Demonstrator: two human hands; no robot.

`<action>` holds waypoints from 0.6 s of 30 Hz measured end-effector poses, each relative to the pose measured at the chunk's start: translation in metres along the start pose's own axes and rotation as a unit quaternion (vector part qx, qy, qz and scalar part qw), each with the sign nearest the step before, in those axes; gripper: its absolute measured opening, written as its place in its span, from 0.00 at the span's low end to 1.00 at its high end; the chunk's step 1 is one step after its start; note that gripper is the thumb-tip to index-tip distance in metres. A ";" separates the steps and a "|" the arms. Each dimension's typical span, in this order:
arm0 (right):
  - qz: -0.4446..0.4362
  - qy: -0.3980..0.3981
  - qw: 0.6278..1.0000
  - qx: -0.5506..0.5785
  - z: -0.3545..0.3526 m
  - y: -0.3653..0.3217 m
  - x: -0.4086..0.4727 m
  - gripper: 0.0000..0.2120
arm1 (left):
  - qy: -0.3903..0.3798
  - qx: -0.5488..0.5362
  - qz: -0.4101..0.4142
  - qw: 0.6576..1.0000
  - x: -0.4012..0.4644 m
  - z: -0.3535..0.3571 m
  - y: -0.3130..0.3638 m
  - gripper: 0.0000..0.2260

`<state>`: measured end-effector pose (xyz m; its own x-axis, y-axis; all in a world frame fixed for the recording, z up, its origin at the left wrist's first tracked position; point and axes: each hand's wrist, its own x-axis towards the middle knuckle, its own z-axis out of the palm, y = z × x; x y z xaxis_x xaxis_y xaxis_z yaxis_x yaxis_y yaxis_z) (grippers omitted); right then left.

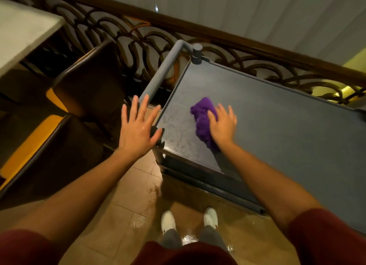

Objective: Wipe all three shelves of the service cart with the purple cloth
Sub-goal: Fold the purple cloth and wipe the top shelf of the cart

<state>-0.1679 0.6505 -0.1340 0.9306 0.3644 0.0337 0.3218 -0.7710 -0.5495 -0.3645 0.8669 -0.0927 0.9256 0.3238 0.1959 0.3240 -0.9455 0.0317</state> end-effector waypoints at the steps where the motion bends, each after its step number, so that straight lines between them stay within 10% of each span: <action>1: 0.027 0.004 1.000 -0.003 -0.003 0.001 0.011 0.24 | 0.009 -0.002 -0.019 1.000 0.004 0.000 -0.004 0.33; 8: -0.064 -0.104 0.992 0.036 0.063 -0.083 -0.039 0.21 | -0.048 0.005 -0.108 0.993 0.021 0.018 0.015 0.39; 13: -0.221 -0.186 0.955 -0.069 0.025 -0.038 -0.085 0.20 | -0.048 -0.010 -0.110 0.993 0.022 0.023 0.015 0.34; 18: -0.197 -0.161 0.962 -0.102 0.002 -0.023 -0.084 0.21 | -0.028 0.000 -0.072 0.997 0.021 0.012 0.027 0.33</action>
<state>-0.2542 0.6384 -0.1255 0.6374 0.7671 -0.0723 0.6967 -0.6139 -0.3711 -0.3336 0.8488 -0.0996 0.8793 0.4571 0.1334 0.4539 -0.8893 0.0554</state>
